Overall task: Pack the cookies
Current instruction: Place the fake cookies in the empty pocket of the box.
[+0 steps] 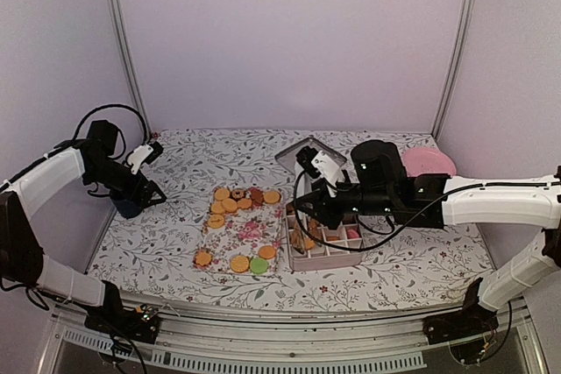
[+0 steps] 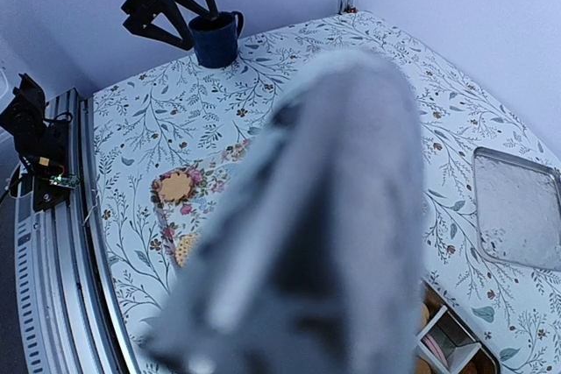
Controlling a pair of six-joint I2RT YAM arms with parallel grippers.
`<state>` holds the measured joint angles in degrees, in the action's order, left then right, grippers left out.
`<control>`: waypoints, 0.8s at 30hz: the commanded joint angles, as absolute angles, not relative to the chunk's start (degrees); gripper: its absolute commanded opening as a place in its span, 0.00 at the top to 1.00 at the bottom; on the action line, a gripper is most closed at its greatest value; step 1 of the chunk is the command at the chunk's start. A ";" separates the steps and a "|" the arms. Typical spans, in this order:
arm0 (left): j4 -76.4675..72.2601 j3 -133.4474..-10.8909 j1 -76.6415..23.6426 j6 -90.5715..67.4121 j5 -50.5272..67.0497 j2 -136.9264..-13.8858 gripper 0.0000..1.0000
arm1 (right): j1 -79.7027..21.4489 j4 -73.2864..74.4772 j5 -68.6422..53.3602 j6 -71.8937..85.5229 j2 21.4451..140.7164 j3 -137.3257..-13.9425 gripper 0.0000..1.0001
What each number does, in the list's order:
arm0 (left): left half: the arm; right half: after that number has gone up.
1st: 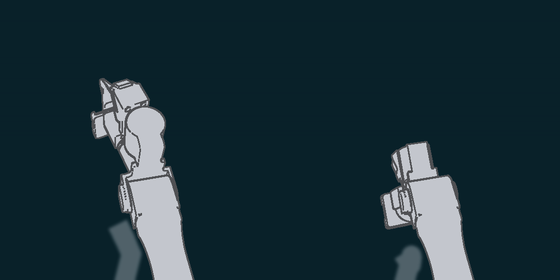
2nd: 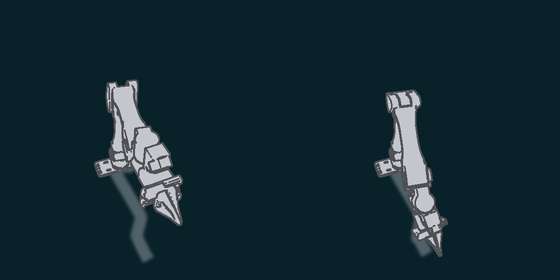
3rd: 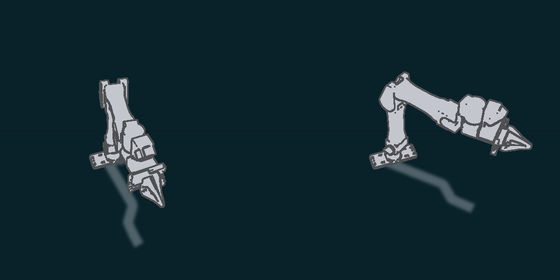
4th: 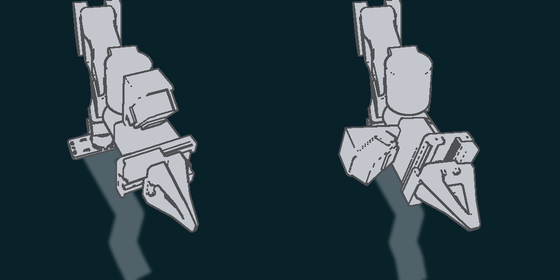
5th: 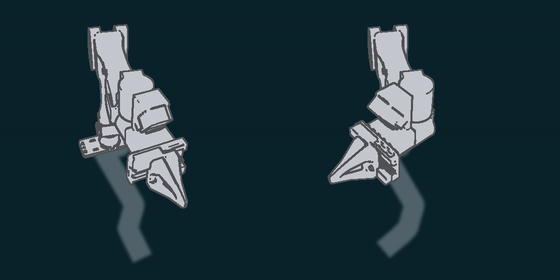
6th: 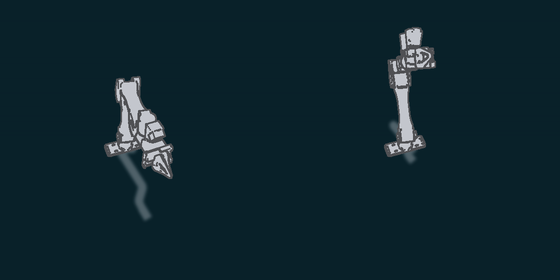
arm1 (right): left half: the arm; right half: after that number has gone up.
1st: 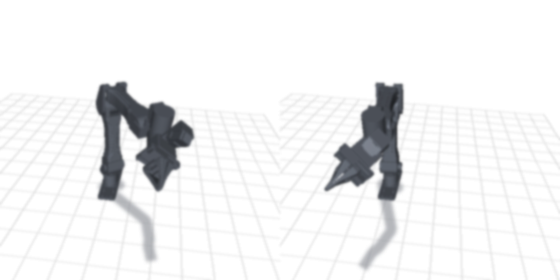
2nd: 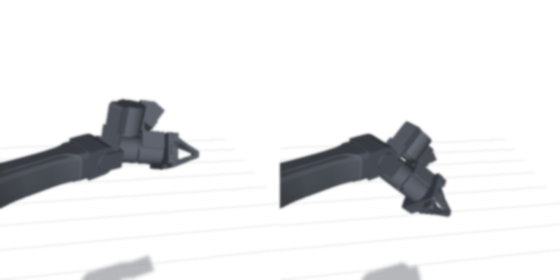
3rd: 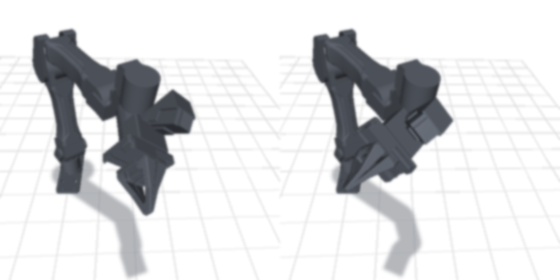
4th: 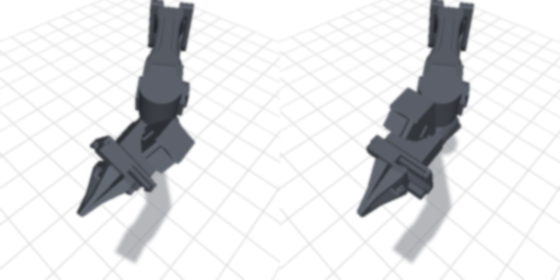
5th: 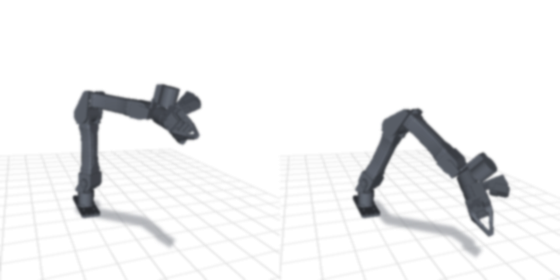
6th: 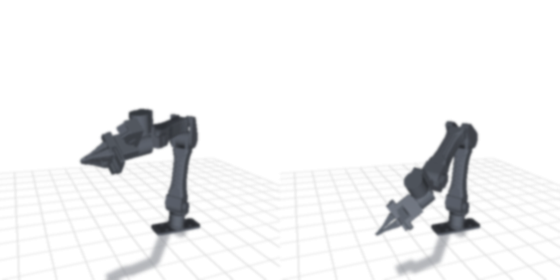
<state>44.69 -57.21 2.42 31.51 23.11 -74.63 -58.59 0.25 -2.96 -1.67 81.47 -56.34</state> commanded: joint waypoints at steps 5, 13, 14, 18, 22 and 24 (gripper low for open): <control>44.21 -57.12 2.68 31.73 23.94 -74.61 0.05 | -58.80 -0.55 -4.56 -0.26 80.59 -57.13 0.63; 44.21 -56.95 2.62 31.82 23.77 -74.41 0.05 | -58.80 -0.44 -5.12 1.15 82.02 -58.35 0.56; 44.21 -56.89 2.63 31.82 23.75 -74.44 0.05 | -58.81 -0.43 -4.91 1.14 81.96 -58.34 0.56; 43.96 -56.69 2.62 31.82 23.81 -74.42 0.05 | -58.77 -0.95 -4.11 1.30 80.71 -58.50 0.59; 43.95 -56.73 2.64 31.57 23.93 -74.57 0.05 | -58.82 -2.02 -3.77 1.26 80.48 -60.34 0.67; 43.95 -56.62 2.64 31.60 23.78 -74.40 0.05 | -58.79 -2.06 -3.69 0.85 80.68 -61.57 0.72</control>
<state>44.60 -57.21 2.39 31.48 23.14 -74.63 -58.59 0.47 -4.58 0.95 81.60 -57.34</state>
